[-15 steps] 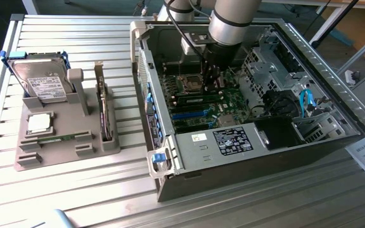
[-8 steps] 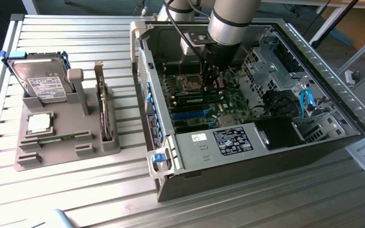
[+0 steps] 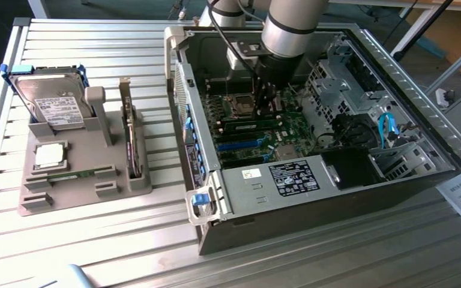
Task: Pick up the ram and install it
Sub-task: 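Press down the ram until it locks into place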
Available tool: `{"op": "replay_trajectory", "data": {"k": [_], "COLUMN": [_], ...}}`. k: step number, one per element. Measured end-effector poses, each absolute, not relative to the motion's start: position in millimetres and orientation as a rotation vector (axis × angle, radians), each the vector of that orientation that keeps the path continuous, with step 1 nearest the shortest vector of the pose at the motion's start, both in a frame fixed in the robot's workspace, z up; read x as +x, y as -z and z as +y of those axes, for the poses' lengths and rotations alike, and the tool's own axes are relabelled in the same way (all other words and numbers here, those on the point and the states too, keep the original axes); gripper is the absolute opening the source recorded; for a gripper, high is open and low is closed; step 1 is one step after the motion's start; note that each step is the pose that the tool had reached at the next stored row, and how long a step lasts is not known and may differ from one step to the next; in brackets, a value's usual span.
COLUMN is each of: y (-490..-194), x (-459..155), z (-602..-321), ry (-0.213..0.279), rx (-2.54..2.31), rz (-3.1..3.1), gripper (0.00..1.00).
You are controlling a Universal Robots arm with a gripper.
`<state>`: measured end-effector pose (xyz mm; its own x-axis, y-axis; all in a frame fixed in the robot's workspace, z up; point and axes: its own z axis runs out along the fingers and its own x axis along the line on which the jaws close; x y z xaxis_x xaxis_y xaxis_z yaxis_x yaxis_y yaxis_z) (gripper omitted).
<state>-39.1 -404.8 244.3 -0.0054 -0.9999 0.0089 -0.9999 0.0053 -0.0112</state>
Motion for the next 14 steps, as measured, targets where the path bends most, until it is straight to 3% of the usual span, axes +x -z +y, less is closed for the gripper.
{"op": "replay_trajectory", "data": {"k": [14], "y": [-239.0], "x": [-39.1], "z": [-404.8], "ry": [0.023], "rx": [-2.214], "rz": [2.226], "gripper": [0.11]}}
